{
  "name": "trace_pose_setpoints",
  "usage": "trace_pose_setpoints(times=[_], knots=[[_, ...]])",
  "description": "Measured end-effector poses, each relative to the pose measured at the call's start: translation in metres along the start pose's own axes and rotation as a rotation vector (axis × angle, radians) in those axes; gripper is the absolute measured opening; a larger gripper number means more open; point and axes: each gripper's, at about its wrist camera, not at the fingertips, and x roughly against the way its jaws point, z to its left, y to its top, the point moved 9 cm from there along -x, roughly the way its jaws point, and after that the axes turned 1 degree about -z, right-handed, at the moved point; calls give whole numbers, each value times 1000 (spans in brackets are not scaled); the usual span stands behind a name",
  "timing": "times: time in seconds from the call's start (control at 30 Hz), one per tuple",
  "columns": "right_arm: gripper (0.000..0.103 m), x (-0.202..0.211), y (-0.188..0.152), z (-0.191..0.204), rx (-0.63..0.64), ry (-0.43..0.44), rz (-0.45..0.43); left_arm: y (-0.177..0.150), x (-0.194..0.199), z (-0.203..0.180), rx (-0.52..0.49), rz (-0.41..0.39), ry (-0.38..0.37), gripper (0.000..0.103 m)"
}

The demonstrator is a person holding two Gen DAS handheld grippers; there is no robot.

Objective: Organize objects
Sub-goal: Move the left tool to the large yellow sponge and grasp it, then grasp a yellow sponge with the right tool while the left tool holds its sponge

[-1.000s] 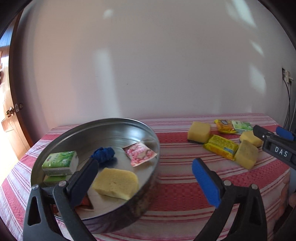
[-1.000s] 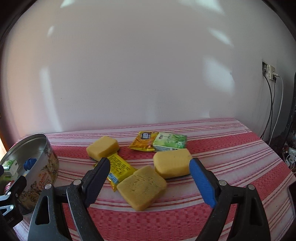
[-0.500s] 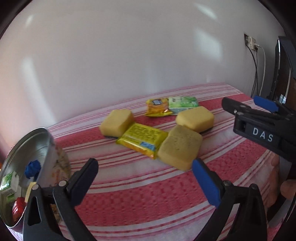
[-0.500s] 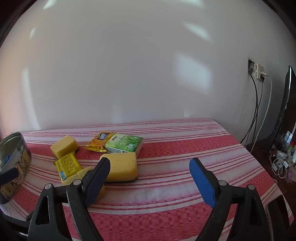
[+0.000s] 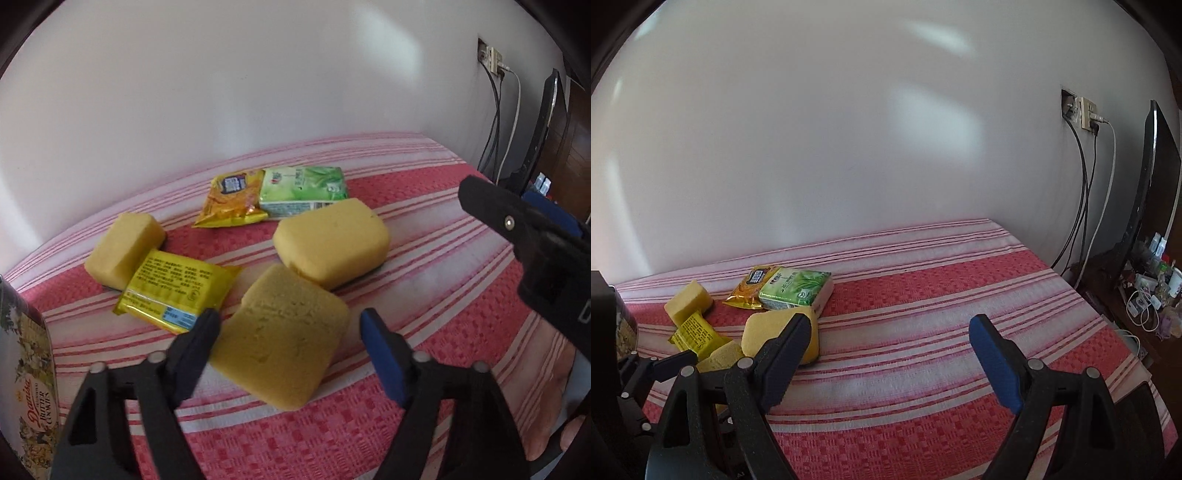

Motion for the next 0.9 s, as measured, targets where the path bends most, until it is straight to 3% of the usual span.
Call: trace_pose_setpoints(times=[0.17,0.27,0.4,0.53,0.7,0.9], knots=[[89,-1,1,-1,-5,-2,-5,-4,13,12,91,-30,-77,60],[89,-3,-1,-2,-2,-5,3,-6,33,22,132,-95,-90,60],[89,-6,-4,-4,-4,-7,16,-13,73,46,142,-187,-28,60],[89,-9,-7,1,-10,36,30,-18,100,86,183,-253,114,60],[89,-11,-12,22,42,107,43,-19,113,130,213,-279,172,60],[89,-23,-19,53,68,176,108,-20,119,146,156,-302,259,60]])
